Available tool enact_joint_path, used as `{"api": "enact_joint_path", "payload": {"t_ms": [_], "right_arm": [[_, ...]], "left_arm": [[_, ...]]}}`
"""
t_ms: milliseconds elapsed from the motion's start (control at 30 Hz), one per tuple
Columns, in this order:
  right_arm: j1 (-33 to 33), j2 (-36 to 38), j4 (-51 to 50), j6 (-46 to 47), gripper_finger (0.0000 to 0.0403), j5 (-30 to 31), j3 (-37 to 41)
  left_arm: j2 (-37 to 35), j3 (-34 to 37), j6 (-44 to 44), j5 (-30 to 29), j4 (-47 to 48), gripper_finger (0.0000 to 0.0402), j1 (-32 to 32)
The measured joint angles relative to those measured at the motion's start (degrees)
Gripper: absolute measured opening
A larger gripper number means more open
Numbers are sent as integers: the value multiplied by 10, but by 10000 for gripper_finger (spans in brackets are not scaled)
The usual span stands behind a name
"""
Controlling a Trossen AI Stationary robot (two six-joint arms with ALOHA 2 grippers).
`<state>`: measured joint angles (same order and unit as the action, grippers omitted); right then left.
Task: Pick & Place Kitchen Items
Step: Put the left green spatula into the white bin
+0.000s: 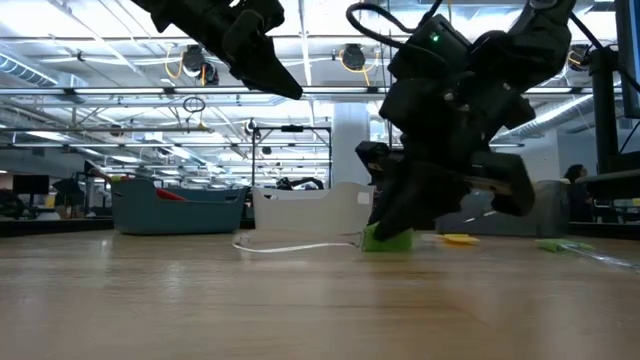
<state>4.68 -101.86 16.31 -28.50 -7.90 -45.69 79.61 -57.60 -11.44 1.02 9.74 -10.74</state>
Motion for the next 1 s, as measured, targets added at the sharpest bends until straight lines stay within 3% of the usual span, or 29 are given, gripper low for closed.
{"api": "enact_joint_path", "payload": {"t_ms": [200, 333, 600, 867, 1000], "right_arm": [[-21, 2, 27, 9, 20, 8, 0], [-30, 41, 38, 4, 25, 17, 1], [-70, 150, 44, -59, 25, 157, 0], [-137, 144, 103, -83, 21, 124, -18], [-165, 108, 103, -104, 23, 124, -55]], "left_arm": [[0, 0, 0, 0, 0, 122, 0], [0, 0, 0, 1, 2, 122, 0], [0, 0, 0, 2, 7, 122, 0], [-11, 0, 11, -9, -50, 122, 12], [-28, 0, 4, -85, -68, 122, 19]]}}
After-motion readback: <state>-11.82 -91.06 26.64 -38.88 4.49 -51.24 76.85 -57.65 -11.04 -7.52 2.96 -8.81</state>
